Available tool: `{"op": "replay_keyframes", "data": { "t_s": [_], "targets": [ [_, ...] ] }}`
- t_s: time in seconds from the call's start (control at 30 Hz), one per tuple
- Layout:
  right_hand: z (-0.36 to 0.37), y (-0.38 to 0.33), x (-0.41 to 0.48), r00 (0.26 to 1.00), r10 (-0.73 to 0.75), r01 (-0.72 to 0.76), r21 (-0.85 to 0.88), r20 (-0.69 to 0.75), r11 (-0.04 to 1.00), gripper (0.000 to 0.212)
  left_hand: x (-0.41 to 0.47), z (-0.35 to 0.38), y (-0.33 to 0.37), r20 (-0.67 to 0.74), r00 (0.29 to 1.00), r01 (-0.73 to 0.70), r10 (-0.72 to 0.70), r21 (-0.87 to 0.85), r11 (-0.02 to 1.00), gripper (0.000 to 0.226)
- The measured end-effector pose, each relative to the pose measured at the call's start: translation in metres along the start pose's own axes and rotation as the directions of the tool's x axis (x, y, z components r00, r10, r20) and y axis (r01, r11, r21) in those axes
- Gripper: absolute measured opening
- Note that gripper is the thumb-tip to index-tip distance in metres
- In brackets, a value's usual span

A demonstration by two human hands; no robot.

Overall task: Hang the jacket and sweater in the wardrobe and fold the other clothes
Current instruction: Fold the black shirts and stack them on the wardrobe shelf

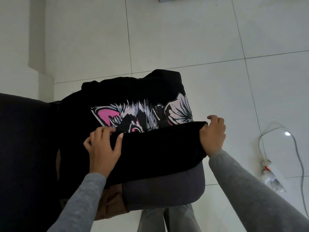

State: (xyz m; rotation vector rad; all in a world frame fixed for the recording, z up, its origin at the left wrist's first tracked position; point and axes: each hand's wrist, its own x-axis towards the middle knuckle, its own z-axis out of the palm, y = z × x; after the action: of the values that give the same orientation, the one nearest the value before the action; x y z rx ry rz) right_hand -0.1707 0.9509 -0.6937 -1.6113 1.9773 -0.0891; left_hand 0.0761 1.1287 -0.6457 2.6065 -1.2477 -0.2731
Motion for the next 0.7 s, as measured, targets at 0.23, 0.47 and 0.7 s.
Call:
{"op": "replay_keyframes", "data": {
  "t_s": [0.23, 0.47, 0.7],
  "targets": [
    [0.02, 0.01, 0.005, 0.981, 0.015, -0.046, 0.156, 0.195, 0.987, 0.038, 0.002, 0.022, 0.092, 0.117, 0.926, -0.341, 0.359, -0.152, 0.928, 0.03],
    [0.014, 0.021, 0.024, 0.966, 0.008, -0.08, 0.27, 0.257, 0.96, 0.02, 0.01, 0.052, 0.142, 0.227, 0.915, -0.316, 0.335, -0.115, 0.942, 0.019],
    [0.01, 0.053, 0.037, 0.96, -0.044, -0.011, 0.193, 0.277, 0.981, 0.012, 0.021, 0.056, 0.145, 0.228, 0.899, -0.369, 0.374, -0.066, 0.927, 0.008]
  ]
}}
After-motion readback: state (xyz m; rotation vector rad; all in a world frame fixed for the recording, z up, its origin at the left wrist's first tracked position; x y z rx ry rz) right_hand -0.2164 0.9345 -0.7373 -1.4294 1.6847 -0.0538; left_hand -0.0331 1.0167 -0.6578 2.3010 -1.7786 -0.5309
